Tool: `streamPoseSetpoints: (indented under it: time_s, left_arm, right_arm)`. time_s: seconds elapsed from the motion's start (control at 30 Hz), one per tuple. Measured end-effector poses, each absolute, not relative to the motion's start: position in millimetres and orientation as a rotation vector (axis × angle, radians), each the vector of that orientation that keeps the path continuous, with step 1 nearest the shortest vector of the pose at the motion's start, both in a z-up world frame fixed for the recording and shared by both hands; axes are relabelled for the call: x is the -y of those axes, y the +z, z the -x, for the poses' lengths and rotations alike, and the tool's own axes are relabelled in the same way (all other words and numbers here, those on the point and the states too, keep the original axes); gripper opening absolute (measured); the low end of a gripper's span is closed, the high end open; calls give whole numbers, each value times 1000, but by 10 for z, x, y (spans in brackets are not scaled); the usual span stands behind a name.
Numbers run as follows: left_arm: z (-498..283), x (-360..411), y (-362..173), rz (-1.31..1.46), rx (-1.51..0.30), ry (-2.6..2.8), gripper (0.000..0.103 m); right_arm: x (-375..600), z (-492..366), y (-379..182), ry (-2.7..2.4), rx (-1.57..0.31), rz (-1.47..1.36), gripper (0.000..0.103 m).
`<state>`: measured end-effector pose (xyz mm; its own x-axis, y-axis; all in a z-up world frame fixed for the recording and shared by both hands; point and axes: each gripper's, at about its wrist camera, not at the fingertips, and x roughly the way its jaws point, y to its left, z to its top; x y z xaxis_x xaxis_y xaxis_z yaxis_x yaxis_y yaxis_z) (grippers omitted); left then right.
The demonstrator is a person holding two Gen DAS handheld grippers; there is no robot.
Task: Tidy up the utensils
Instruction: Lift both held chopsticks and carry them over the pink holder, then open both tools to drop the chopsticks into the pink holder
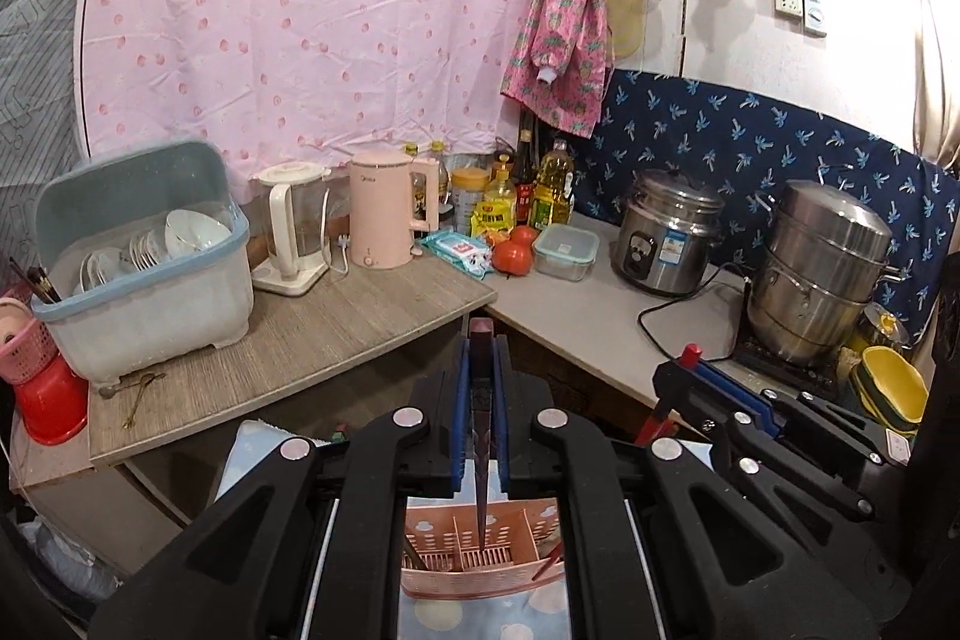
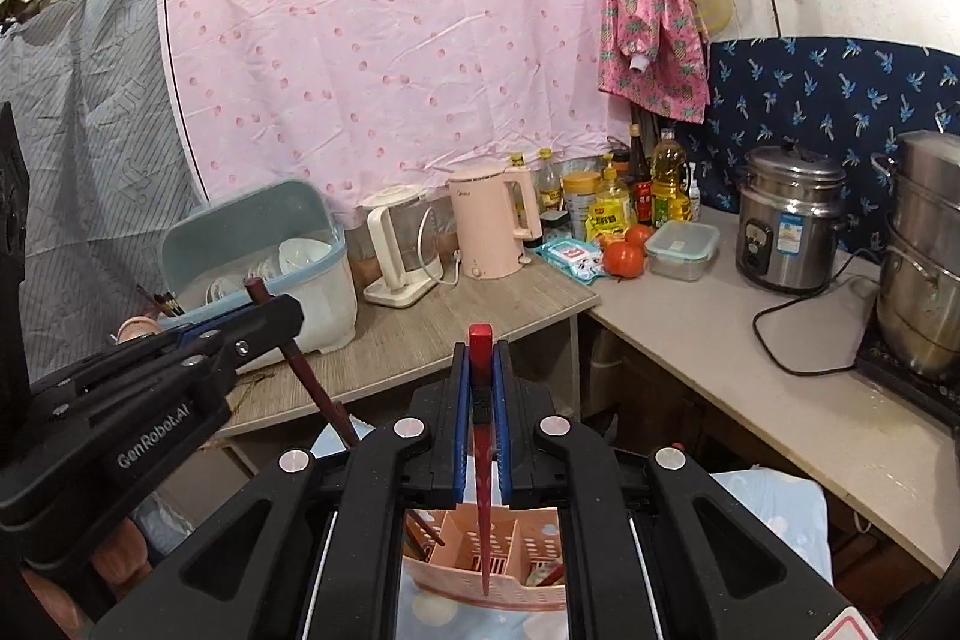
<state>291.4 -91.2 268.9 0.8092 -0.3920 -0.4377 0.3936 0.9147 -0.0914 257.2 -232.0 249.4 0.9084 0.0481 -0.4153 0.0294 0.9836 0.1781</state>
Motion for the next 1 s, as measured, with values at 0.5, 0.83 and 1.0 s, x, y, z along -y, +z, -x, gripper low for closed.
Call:
streamPoseSetpoints:
  time_s: [0.5,0.83,1.0]
  left_arm:
    - [-3131,892,2453,7,-503,-408,7]
    - [-3213,840,2217,21,-554,-388,7]
    - [-3193,747,2089,31,-560,-339,39]
  right_arm:
    - [2286,-2706,2741,30,-368,-179,7]
    - [2308,-2846,1962,-2,-513,-190,8]
    - [2430,-2725,1788,-41,-517,-231,39]
